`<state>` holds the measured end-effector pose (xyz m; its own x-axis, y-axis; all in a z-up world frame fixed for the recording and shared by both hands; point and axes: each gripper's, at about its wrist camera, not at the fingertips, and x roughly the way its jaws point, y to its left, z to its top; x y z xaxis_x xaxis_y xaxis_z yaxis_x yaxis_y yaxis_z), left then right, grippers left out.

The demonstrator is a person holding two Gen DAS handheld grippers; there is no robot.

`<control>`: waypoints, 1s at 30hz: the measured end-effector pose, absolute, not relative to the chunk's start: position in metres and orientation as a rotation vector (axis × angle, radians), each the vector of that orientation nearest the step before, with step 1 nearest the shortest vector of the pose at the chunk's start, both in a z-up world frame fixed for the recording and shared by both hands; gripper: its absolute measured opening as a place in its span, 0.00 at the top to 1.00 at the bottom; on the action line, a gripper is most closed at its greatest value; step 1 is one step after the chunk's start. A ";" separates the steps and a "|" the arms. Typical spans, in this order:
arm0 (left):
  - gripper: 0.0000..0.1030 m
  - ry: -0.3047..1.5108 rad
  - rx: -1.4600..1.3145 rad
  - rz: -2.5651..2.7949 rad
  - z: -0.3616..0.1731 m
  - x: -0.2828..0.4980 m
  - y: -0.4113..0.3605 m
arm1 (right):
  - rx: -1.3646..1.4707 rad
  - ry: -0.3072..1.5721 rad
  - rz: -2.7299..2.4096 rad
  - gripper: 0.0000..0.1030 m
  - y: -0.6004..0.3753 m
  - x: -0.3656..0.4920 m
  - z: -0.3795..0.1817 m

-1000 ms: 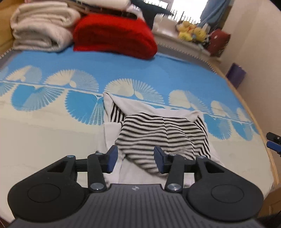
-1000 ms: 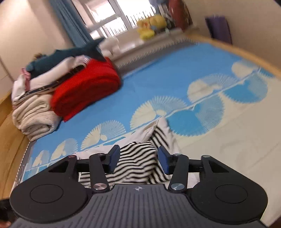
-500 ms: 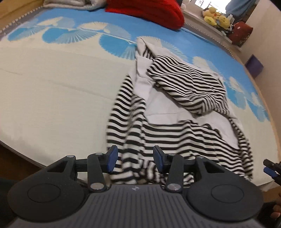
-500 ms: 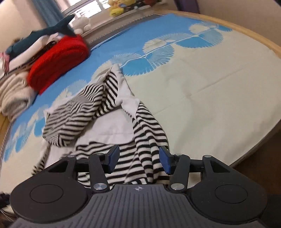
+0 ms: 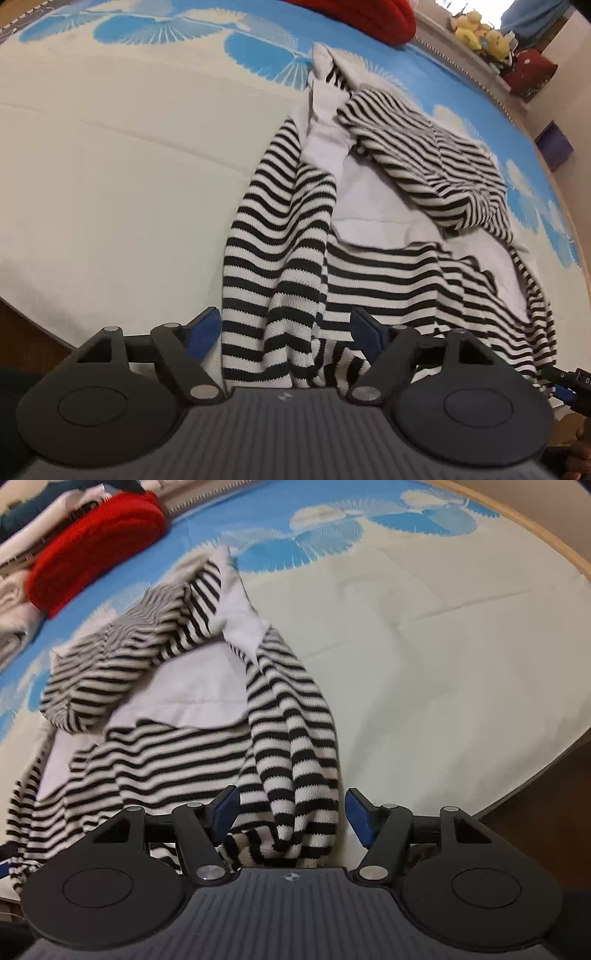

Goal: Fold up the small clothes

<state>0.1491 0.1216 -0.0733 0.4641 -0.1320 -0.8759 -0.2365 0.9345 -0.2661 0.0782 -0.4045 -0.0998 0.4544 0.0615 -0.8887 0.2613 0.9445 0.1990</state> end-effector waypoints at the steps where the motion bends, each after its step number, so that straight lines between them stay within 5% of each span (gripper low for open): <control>1: 0.21 1.111 -0.373 0.073 -0.077 0.152 0.121 | 0.335 1.109 -0.132 0.37 -0.404 0.080 -0.103; 12: 0.23 1.136 -0.330 0.088 -0.094 0.153 0.112 | 0.322 1.165 -0.193 0.35 -0.397 0.085 -0.128; 14: 0.38 1.130 -0.301 0.074 -0.093 0.152 0.107 | 0.305 1.160 -0.188 0.35 -0.394 0.083 -0.128; 15: 0.56 1.128 -0.287 0.062 -0.093 0.151 0.105 | 0.301 1.157 -0.186 0.35 -0.394 0.082 -0.128; 16: 0.78 1.128 -0.277 0.047 -0.093 0.151 0.104 | 0.300 1.153 -0.186 0.43 -0.395 0.081 -0.126; 18: 0.88 1.118 -0.276 0.017 -0.091 0.148 0.102 | 0.320 1.139 -0.167 0.68 -0.396 0.079 -0.124; 19: 0.90 1.100 -0.255 0.019 -0.088 0.146 0.101 | 0.342 1.133 -0.146 0.85 -0.397 0.079 -0.122; 26: 0.90 1.050 -0.278 0.036 -0.073 0.137 0.109 | 0.346 1.115 -0.148 0.86 -0.402 0.073 -0.112; 30: 0.76 1.140 -0.329 0.041 -0.088 0.138 0.112 | 0.353 1.157 -0.149 0.83 -0.404 0.073 -0.118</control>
<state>0.1384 0.1117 -0.0878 0.4221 -0.1342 -0.8965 -0.1984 0.9513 -0.2358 0.0729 -0.4042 -0.1183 0.4001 0.0651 -0.9141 0.2953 0.9351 0.1959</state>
